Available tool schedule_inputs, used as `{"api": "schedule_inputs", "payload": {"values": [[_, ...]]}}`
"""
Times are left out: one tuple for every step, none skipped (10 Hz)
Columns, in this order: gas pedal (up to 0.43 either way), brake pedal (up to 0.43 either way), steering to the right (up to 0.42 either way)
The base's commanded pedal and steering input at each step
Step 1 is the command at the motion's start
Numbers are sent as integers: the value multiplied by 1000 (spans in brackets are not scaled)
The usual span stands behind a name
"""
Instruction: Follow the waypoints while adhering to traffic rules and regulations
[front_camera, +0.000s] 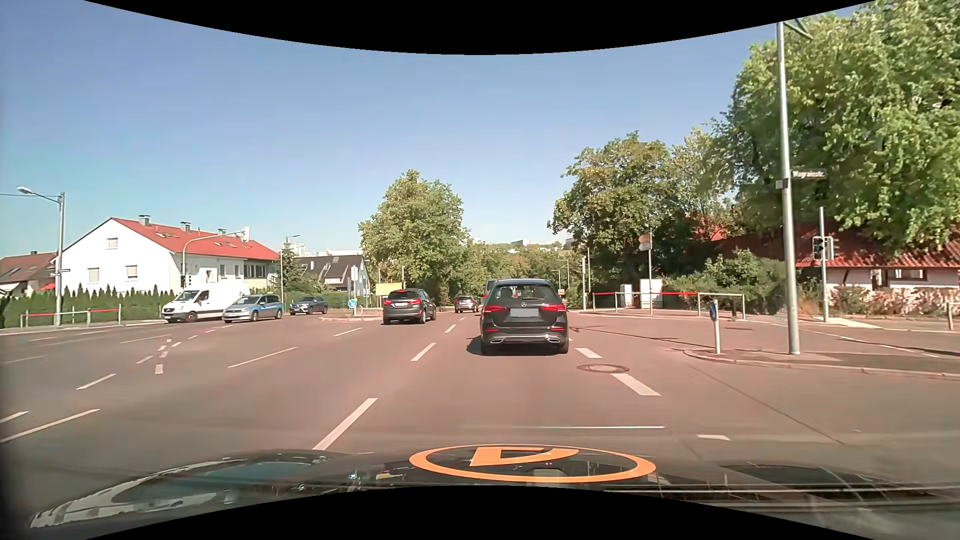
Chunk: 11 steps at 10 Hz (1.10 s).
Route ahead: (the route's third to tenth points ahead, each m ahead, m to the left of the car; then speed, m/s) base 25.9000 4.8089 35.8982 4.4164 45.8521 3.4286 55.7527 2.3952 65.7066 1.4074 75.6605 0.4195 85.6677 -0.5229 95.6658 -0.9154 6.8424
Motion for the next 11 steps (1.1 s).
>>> {"api": "schedule_inputs", "payload": {"values": [[67, 0, -17], [79, 0, -17], [110, 0, -16], [110, 0, -16], [110, 0, -16], [110, 0, -15], [110, 0, -15], [110, 0, -14], [110, 0, -14], [110, 0, -10], [110, 0, -9]]}}
